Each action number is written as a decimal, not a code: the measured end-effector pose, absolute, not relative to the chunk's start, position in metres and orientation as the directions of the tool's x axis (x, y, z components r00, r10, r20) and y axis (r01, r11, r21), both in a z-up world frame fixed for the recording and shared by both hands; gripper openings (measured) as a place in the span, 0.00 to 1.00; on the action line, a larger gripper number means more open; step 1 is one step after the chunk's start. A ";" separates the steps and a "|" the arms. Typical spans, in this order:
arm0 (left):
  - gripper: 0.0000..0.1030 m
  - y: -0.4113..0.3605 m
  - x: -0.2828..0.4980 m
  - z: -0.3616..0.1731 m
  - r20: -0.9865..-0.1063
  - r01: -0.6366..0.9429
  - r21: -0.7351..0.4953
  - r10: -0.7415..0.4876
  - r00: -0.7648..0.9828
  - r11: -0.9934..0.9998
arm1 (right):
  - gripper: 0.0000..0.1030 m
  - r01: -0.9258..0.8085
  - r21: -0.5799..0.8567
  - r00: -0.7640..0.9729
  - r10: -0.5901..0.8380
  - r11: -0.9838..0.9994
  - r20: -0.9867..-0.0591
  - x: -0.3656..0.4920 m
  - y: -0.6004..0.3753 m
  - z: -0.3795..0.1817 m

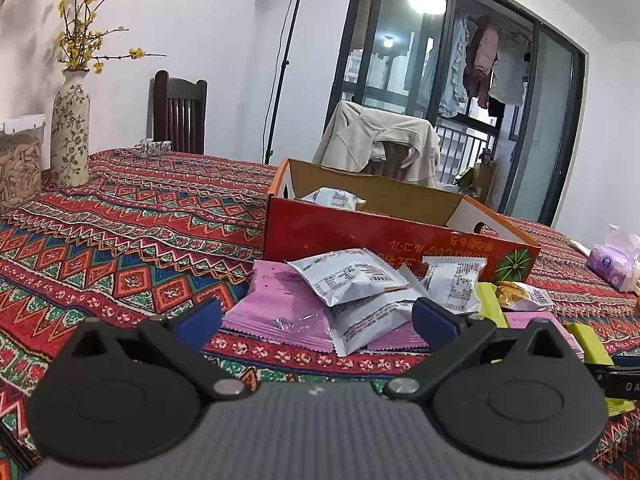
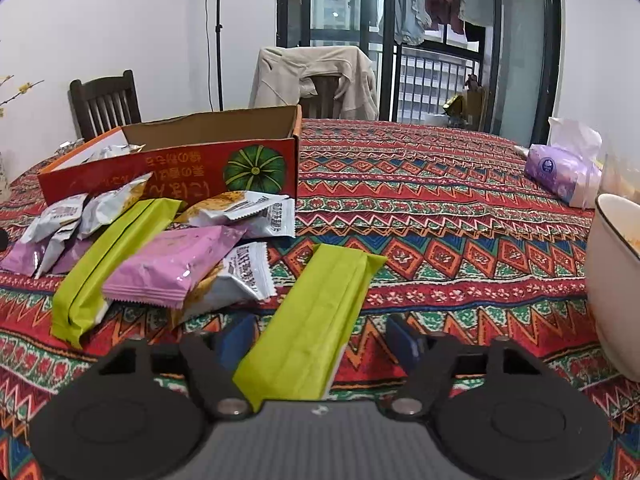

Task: Organize snacks
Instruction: 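Grasp a lime-green snack bar with the right gripper, then lift the lime-green bar off the table with the right gripper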

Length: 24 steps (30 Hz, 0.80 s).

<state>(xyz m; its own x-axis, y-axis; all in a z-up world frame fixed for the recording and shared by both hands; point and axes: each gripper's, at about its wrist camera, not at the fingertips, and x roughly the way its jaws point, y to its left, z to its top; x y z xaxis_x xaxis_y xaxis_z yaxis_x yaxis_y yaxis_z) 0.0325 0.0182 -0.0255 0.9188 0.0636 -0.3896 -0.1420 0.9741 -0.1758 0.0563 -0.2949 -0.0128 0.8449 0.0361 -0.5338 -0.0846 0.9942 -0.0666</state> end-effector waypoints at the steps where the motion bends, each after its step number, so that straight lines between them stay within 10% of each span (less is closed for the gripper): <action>1: 1.00 0.018 0.033 -0.026 -0.391 -0.144 -0.176 0.064 0.918 0.974 | 0.56 -0.096 -0.069 0.845 0.045 0.993 -0.533 0.055 -0.297 -0.012; 7: 1.00 0.019 0.034 -0.026 -0.399 -0.148 -0.177 0.066 0.915 0.973 | 0.37 -0.162 -0.102 0.842 0.084 0.981 -0.533 0.056 -0.308 -0.008; 24: 1.00 0.022 0.034 -0.027 -0.402 -0.152 -0.195 0.063 0.913 0.969 | 0.33 -0.173 -0.141 0.859 0.079 0.975 -0.505 0.070 -0.302 -0.009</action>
